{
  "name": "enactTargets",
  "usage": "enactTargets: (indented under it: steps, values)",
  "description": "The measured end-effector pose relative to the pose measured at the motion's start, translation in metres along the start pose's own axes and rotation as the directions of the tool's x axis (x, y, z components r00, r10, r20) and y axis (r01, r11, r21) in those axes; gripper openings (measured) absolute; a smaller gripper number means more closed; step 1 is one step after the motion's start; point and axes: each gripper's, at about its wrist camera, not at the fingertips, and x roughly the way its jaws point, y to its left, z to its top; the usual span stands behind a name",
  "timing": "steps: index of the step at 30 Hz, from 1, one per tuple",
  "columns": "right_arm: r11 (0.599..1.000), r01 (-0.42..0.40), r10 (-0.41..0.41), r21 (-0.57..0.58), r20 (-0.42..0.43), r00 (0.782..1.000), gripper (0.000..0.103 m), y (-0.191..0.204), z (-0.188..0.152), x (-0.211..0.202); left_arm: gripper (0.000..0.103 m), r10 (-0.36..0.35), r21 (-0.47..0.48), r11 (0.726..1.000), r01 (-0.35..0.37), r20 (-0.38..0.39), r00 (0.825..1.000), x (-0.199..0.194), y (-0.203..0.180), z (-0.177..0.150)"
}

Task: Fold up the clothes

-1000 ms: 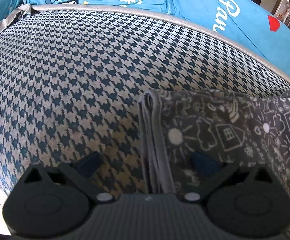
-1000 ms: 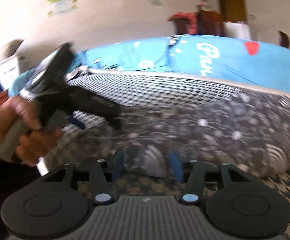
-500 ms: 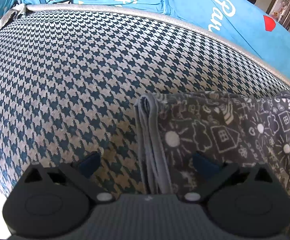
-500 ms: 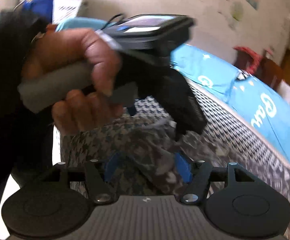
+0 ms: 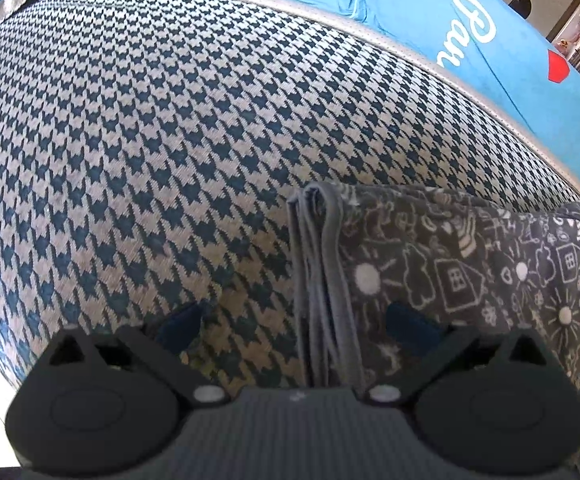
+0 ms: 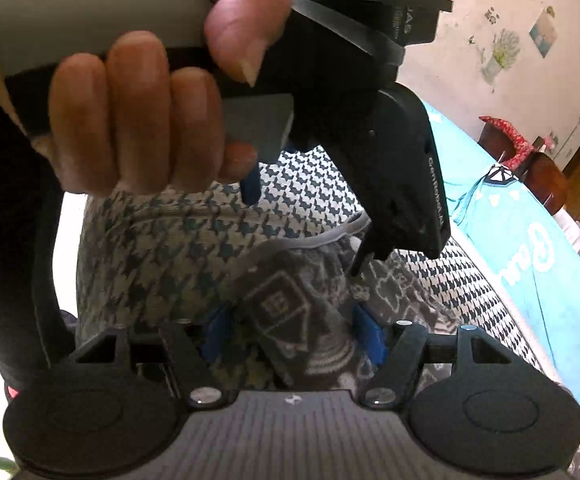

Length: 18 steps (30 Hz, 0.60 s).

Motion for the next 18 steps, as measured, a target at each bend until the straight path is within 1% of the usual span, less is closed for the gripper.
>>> enactTargets:
  steps: [1,3,5,8,10,11,14,18]
  values:
    - [1.0,0.003,-0.003,0.017,0.003,1.0,0.041,-0.003,0.0,0.0,0.103,-0.005,-0.007,1.0,0.005,-0.003,1.0,0.0,0.001,0.0]
    - [0.998,0.009,-0.01,0.065,0.015,1.0,0.028,-0.01,0.0,-0.001,0.103,-0.024,-0.023,0.999,0.024,-0.004,1.0,-0.002,0.005,-0.002]
    - [0.99,0.005,-0.009,0.142,0.029,1.0,0.025,-0.023,0.0,-0.005,0.103,-0.05,-0.038,0.998,0.05,-0.001,0.999,-0.006,0.009,-0.005]
    - [0.969,-0.009,-0.004,0.248,0.051,0.999,0.023,-0.04,0.001,-0.012,0.103,-0.113,-0.055,0.992,0.112,-0.006,0.994,-0.013,0.016,-0.008]
    - [0.96,-0.017,0.001,0.279,0.06,0.998,0.023,-0.045,0.001,-0.016,0.103,-0.165,-0.072,0.984,0.163,-0.015,0.986,-0.017,0.02,-0.008]
    - [0.956,-0.021,0.003,0.294,0.064,0.998,0.023,-0.047,0.001,-0.018,0.103,-0.174,-0.072,0.982,0.172,-0.021,0.984,-0.016,0.018,-0.009]
    - [0.946,-0.027,0.006,0.323,0.067,0.998,0.023,-0.051,0.001,-0.019,0.103,-0.203,-0.071,0.977,0.2,-0.036,0.979,-0.012,0.012,-0.01]
    - [0.947,-0.021,-0.003,0.321,0.073,0.997,0.023,-0.047,0.002,-0.021,0.103,-0.241,-0.071,0.969,0.237,-0.056,0.969,-0.007,0.004,-0.011]
